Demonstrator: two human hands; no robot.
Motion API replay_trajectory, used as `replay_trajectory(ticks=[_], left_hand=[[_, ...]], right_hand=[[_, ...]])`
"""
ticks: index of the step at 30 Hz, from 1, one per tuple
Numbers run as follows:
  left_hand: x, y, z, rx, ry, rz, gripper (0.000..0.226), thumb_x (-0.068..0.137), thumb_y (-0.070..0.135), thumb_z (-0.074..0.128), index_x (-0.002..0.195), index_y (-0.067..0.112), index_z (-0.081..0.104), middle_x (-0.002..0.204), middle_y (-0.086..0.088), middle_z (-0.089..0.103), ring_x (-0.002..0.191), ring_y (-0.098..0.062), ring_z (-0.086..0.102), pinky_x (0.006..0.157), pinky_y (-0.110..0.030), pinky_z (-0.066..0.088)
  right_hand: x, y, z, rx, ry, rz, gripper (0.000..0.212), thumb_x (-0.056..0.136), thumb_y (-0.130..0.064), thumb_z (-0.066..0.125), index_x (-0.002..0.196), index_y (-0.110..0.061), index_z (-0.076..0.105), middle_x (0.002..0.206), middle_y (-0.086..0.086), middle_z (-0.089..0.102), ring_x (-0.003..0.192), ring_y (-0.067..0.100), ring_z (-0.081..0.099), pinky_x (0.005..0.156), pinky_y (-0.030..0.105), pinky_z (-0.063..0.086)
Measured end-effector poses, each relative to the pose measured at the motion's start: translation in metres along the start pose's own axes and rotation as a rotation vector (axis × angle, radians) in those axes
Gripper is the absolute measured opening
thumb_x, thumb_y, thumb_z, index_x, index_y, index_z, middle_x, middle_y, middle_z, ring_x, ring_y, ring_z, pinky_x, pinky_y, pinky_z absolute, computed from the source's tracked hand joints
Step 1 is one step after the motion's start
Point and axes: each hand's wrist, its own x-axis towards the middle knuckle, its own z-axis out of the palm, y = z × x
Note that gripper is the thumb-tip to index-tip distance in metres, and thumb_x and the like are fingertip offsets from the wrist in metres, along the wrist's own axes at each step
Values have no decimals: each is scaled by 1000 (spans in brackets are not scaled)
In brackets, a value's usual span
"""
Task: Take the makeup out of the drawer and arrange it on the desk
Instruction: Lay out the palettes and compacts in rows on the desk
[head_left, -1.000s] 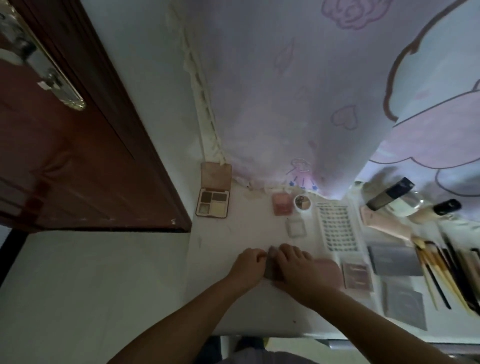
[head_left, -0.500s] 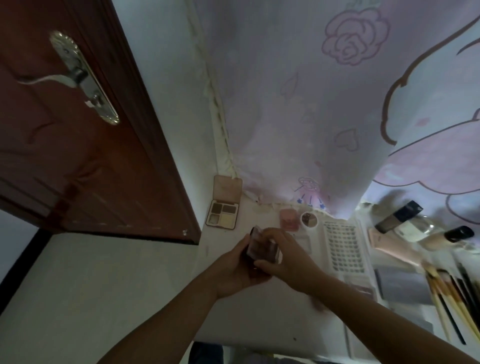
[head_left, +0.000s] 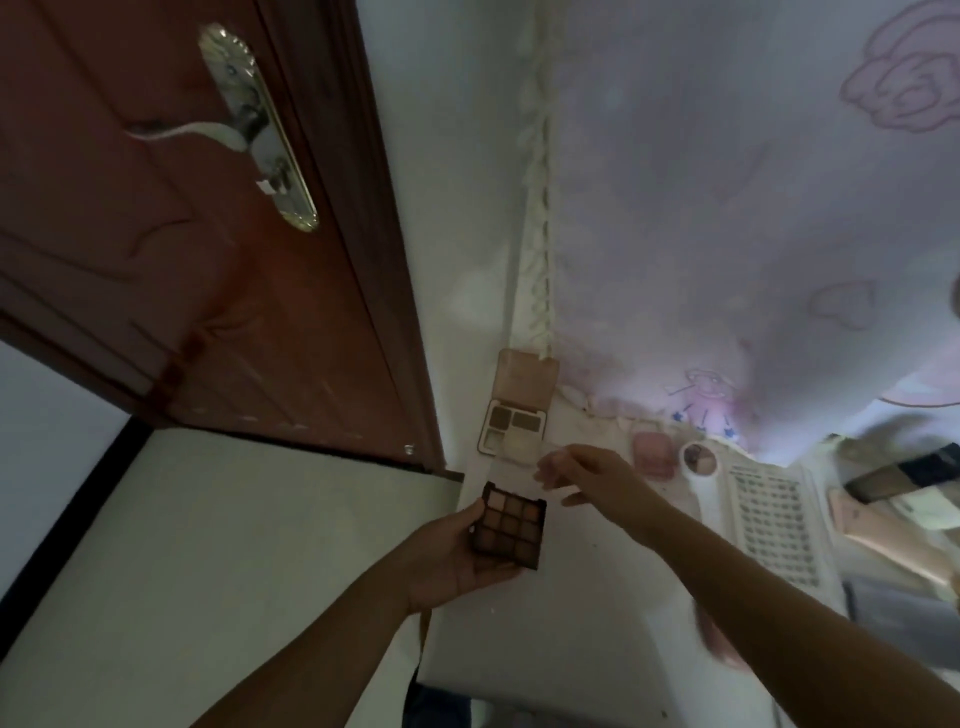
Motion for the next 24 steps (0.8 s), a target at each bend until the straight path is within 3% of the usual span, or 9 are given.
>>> replay_trajectory(ticks=[4, 6, 8, 12, 16, 21, 24], left_hand=[[9, 10, -13, 160, 149, 108, 29, 99, 14, 40, 115, 4, 62, 108, -14, 68, 96, -23, 65, 75, -29, 57], [15, 16, -16, 281, 256, 174, 26, 97, 10, 43, 110, 3, 64, 100, -10, 69, 88, -17, 64, 65, -20, 55], [19, 21, -16, 419, 313, 228, 23, 95, 8, 45, 102, 6, 67, 91, -8, 68, 80, -13, 63, 65, -15, 53], [27, 27, -23, 796, 343, 290, 28, 96, 13, 42, 77, 21, 62, 89, -6, 60, 84, -15, 56, 72, -23, 42], [32, 29, -30, 932, 320, 336, 38, 97, 13, 42, 65, 32, 50, 79, 2, 54, 80, -13, 52, 70, -24, 39], [35, 28, -24, 1034, 333, 343, 35, 98, 16, 42, 66, 30, 46, 74, 5, 47, 72, -9, 46, 60, -21, 31], [30, 22, -10, 1240, 487, 547, 29, 96, 9, 45, 75, 27, 55, 82, 5, 50, 75, -7, 47, 64, -19, 33]], right_hand=[[20, 5, 17, -188, 66, 1, 23, 99, -23, 43, 97, -18, 65, 96, -3, 67, 81, 10, 60, 59, 16, 46], [29, 8, 22, -180, 97, 28, 21, 99, -22, 44, 98, -16, 65, 95, -1, 66, 75, 11, 61, 54, 14, 44], [37, 10, 26, -165, 151, 53, 20, 98, -19, 45, 99, -12, 64, 94, 2, 65, 73, 13, 61, 54, 16, 46], [45, 13, 31, -146, 203, 70, 18, 97, -15, 46, 98, -8, 63, 88, 4, 63, 68, 11, 60, 53, 12, 48], [47, 13, 33, -188, 226, 63, 15, 97, -17, 47, 94, -12, 61, 85, -1, 62, 68, 9, 60, 54, 12, 48], [34, 9, 30, -290, 240, 21, 20, 95, -30, 52, 107, -15, 58, 94, -1, 61, 78, 12, 63, 55, 16, 49], [14, 11, 14, -280, 294, 24, 27, 94, -34, 53, 114, -17, 58, 97, -3, 61, 78, 11, 62, 54, 15, 46]])
